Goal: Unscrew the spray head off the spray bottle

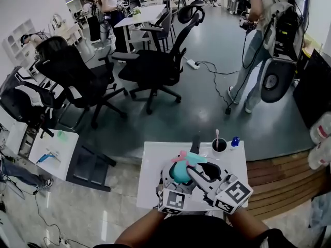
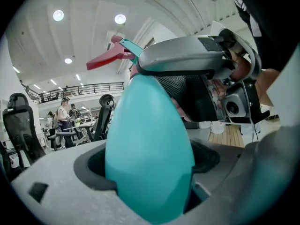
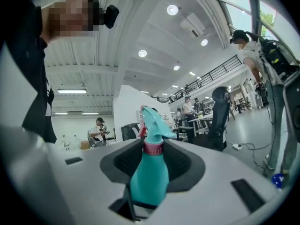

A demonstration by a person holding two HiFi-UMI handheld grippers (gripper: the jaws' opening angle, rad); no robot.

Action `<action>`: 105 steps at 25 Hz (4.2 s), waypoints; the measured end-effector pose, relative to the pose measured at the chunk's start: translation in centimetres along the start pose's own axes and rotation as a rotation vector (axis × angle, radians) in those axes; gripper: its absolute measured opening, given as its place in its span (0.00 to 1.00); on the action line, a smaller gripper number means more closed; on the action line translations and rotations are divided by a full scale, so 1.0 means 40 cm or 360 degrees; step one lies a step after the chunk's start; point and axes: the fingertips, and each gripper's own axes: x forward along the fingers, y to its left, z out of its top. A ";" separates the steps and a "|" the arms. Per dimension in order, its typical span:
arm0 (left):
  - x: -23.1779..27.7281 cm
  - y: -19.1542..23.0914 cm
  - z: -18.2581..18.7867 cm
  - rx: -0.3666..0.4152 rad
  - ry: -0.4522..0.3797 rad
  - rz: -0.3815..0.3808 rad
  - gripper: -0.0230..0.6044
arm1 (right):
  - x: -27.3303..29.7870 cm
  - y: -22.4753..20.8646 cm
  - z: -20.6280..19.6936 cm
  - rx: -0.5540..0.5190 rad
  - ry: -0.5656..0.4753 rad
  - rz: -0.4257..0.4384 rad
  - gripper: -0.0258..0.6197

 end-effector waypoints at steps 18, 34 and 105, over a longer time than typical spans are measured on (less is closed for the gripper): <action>-0.081 -0.154 0.076 0.0073 -0.0284 -0.0834 0.76 | -0.093 0.112 0.027 -0.0195 0.0061 0.0865 0.25; -0.033 0.008 0.036 -0.0193 -0.0219 -0.0306 0.76 | -0.080 0.042 -0.007 -0.0050 -0.0080 0.0321 0.31; -0.004 -0.064 -0.241 -0.0169 0.0213 -0.0353 0.76 | -0.072 0.005 0.147 -0.0238 -0.0182 0.0082 0.26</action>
